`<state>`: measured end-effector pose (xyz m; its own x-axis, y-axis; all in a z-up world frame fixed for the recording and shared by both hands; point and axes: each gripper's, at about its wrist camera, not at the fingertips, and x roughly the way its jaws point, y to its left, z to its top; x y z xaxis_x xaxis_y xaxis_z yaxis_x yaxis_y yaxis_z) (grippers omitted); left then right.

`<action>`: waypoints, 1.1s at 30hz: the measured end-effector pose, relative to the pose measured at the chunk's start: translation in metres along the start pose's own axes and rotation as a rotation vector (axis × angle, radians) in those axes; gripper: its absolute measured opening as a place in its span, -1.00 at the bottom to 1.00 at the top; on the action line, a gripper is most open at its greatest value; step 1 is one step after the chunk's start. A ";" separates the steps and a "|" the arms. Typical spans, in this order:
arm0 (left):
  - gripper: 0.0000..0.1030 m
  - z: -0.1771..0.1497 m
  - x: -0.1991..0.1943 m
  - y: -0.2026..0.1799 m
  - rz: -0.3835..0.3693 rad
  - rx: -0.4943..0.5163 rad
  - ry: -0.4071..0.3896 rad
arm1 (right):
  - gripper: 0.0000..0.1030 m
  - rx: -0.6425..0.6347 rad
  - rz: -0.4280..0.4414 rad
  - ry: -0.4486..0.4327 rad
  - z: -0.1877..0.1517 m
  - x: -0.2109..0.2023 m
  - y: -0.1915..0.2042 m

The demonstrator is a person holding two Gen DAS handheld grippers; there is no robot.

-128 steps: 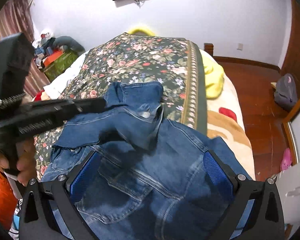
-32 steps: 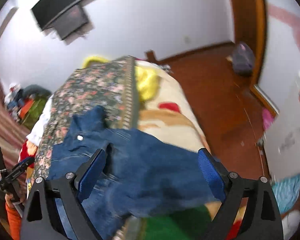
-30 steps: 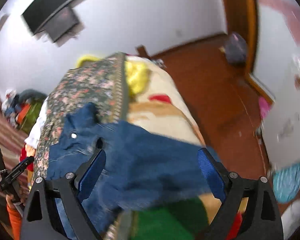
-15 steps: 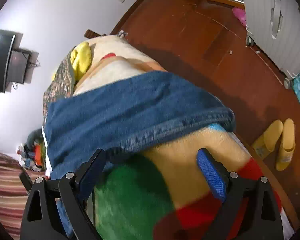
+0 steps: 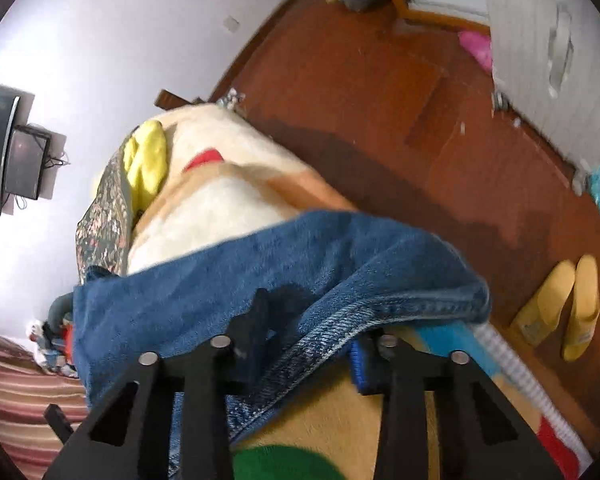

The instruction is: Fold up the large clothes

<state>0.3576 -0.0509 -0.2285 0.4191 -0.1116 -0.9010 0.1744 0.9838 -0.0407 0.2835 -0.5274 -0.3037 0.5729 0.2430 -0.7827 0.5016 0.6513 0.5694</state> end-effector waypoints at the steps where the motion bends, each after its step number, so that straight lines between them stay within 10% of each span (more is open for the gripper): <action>1: 0.53 -0.001 -0.004 0.000 0.005 0.002 -0.010 | -0.42 -0.021 0.005 -0.018 0.002 -0.006 0.006; 9: 0.53 -0.011 -0.044 0.019 -0.003 -0.019 -0.110 | -0.63 -0.310 0.154 -0.277 0.007 -0.094 0.126; 17: 0.53 -0.028 -0.091 0.056 0.016 -0.068 -0.228 | -0.72 -0.544 0.365 -0.327 -0.027 -0.132 0.266; 26: 0.53 -0.061 -0.125 0.100 0.026 -0.127 -0.297 | -0.72 -0.833 0.364 -0.079 -0.135 -0.032 0.390; 33: 0.53 -0.087 -0.117 0.133 0.057 -0.189 -0.261 | -0.71 -0.899 0.235 0.273 -0.202 0.075 0.374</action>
<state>0.2547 0.1057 -0.1659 0.6421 -0.0635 -0.7640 -0.0146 0.9954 -0.0950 0.3831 -0.1203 -0.1998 0.3684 0.5220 -0.7693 -0.3545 0.8438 0.4029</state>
